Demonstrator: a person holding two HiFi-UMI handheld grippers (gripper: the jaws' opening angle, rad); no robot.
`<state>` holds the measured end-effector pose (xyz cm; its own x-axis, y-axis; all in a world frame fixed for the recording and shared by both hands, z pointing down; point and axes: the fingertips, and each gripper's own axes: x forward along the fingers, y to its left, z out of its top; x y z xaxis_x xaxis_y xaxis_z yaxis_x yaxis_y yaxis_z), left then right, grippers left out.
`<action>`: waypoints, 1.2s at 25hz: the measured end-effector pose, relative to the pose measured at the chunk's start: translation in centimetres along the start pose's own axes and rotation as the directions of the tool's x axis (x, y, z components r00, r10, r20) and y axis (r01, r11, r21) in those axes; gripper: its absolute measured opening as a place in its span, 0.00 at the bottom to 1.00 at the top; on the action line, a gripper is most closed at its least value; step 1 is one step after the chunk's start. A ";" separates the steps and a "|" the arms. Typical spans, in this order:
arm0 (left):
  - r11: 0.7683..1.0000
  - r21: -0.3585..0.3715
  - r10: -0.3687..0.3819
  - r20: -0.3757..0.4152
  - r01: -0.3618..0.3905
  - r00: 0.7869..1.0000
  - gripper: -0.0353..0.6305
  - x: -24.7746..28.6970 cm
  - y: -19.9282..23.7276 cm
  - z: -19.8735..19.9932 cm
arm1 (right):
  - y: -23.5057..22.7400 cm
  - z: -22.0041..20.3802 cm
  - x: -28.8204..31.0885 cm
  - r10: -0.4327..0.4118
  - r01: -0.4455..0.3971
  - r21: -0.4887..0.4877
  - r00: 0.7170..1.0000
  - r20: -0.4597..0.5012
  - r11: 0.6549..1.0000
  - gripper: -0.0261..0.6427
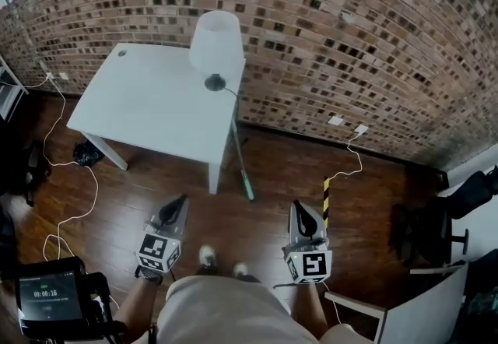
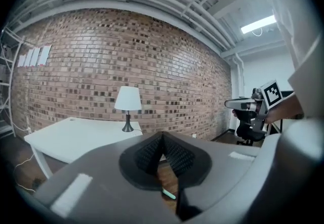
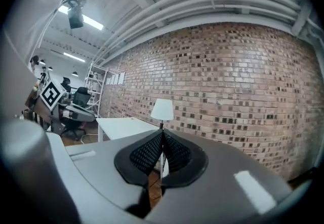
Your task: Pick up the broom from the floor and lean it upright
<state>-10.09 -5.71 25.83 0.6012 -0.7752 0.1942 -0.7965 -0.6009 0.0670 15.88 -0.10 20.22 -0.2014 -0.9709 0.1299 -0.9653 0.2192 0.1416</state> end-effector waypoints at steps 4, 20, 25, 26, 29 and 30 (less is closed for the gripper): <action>1.000 0.021 0.002 -0.042 -0.001 0.999 0.06 -0.9 -2.2 -1.2 | -0.3 0.1 -1.5 0.007 -0.007 -0.023 1.000 0.010 1.000 0.06; 0.995 0.093 0.035 0.025 -0.037 0.999 0.06 -11.9 -20.8 -2.6 | -2.4 -5.2 -19.7 0.045 -0.045 0.000 0.999 -0.024 0.999 0.06; 0.994 0.084 0.073 -0.012 -0.071 0.997 0.06 -16.1 -24.9 -4.6 | -2.5 -8.5 -25.0 0.049 -0.042 0.088 0.995 -0.085 0.995 0.06; 0.994 0.075 0.082 -0.017 -0.080 0.997 0.06 -16.8 -25.5 -4.8 | -2.4 -8.6 -26.1 0.054 -0.045 0.103 0.995 -0.086 0.994 0.06; 0.994 0.056 0.095 -0.012 -0.094 0.995 0.06 -18.4 -26.7 -4.9 | -2.5 -8.6 -28.5 0.049 -0.042 0.155 0.998 -0.043 0.987 0.06; 0.994 0.058 0.093 -0.009 -0.092 0.996 0.06 -18.7 -26.9 -4.8 | -2.5 -8.4 -29.0 0.047 -0.041 0.166 0.998 -0.029 0.985 0.06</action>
<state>-0.22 25.92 25.12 0.5243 -0.8257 0.2079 -0.8433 -0.5374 -0.0078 25.50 28.32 24.34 -0.2414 -0.9563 0.1652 -0.9703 0.2401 -0.0284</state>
